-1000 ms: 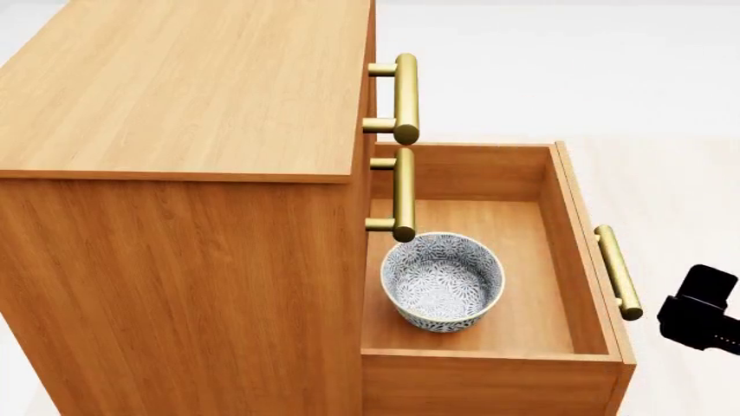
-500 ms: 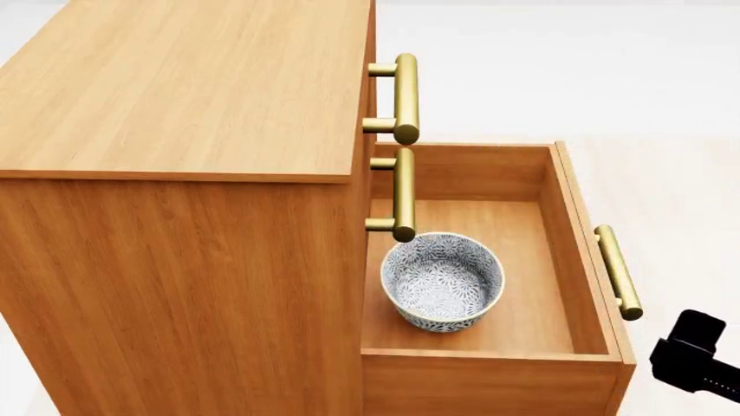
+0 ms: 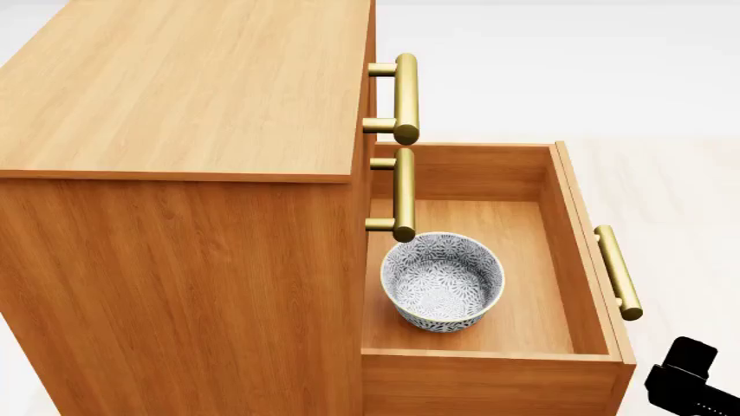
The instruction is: Put the bowl in the bottom drawer of the cabinet and close it.
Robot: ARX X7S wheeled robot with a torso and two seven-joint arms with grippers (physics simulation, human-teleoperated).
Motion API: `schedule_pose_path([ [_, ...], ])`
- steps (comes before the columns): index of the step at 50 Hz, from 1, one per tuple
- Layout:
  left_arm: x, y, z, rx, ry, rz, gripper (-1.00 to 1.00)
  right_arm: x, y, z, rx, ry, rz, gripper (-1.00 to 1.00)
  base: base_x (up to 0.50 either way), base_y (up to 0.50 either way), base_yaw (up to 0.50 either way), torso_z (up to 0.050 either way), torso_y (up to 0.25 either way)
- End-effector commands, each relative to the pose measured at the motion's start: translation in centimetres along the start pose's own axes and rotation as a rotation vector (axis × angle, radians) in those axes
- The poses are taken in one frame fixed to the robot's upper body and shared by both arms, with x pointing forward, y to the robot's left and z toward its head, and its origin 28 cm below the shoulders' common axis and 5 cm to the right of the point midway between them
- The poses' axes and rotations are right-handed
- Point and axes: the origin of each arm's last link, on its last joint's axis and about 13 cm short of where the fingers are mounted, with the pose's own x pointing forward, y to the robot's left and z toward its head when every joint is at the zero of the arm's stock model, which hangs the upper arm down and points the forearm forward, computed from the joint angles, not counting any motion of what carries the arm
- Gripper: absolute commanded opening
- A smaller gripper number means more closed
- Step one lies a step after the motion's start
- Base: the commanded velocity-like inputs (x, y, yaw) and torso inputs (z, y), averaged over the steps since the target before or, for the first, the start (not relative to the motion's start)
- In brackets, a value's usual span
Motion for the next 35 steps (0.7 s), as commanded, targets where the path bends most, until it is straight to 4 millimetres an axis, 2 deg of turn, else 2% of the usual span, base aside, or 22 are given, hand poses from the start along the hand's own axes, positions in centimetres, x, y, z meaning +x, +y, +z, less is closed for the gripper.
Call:
schedule_pose_path([
  [1, 0.0, 0.0, 0.1, -0.001, -0.002, 0.000, 1.00, 0.9, -0.3, -1.1, -0.009, 0.029, -0.024, 1.00, 0.00, 0.00, 0.00, 0.000, 0.000],
  [15, 0.0, 0.0, 0.2, -0.001, -0.002, 0.000, 1.00, 1.5, -0.5, -1.8, -0.030, 0.044, -0.050, 1.00, 0.00, 0.00, 0.00, 0.000, 0.000],
  [35, 0.0, -0.1, 0.1, -0.002, -0.001, 0.000, 1.00, 1.6, 0.8, -1.8, -0.073, 0.031, -0.005, 1.00, 0.00, 0.00, 0.00, 0.000, 0.000],
])
